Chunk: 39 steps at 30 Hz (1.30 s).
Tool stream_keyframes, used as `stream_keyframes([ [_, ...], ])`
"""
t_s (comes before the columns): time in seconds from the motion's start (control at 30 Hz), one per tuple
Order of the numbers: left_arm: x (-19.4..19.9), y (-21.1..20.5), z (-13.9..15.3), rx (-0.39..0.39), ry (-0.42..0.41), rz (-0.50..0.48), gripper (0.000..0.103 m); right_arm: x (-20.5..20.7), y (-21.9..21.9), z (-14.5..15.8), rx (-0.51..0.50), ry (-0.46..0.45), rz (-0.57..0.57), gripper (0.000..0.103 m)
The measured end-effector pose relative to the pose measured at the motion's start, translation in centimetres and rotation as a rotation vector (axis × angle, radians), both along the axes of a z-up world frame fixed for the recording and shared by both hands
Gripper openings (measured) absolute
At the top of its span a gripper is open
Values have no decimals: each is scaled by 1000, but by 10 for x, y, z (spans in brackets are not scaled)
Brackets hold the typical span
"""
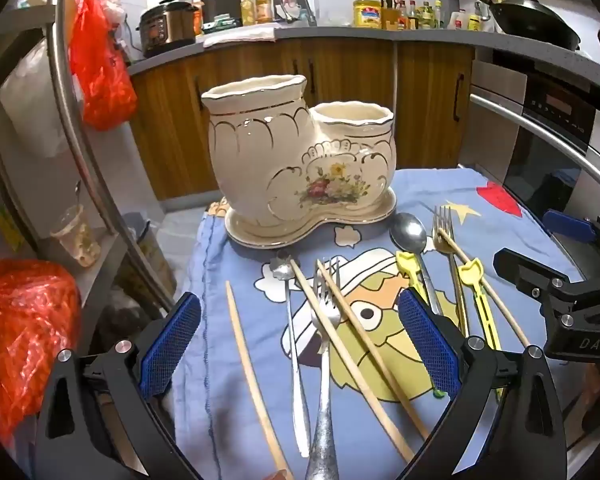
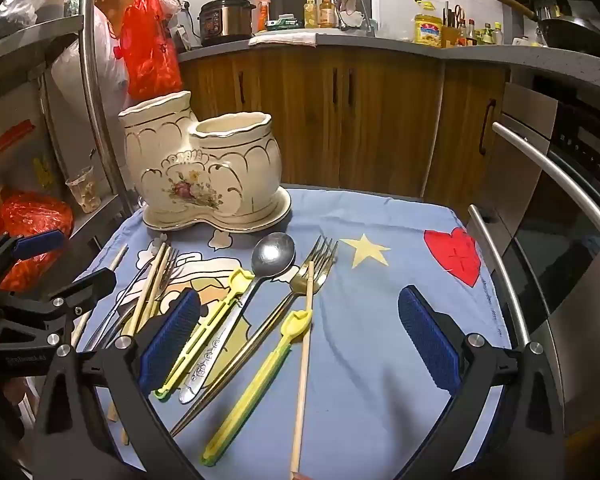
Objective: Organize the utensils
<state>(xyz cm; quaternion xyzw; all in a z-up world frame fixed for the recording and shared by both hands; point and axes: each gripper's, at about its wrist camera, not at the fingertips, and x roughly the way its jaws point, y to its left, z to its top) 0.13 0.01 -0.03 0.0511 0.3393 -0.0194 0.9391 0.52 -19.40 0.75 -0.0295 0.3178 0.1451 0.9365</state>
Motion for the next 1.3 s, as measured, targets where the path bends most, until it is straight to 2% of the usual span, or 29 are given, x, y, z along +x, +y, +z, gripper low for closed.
stream_keyframes([
  [1.3,0,4,-6,-24,11,8,98,1,2,-3,-8,25,4,98],
])
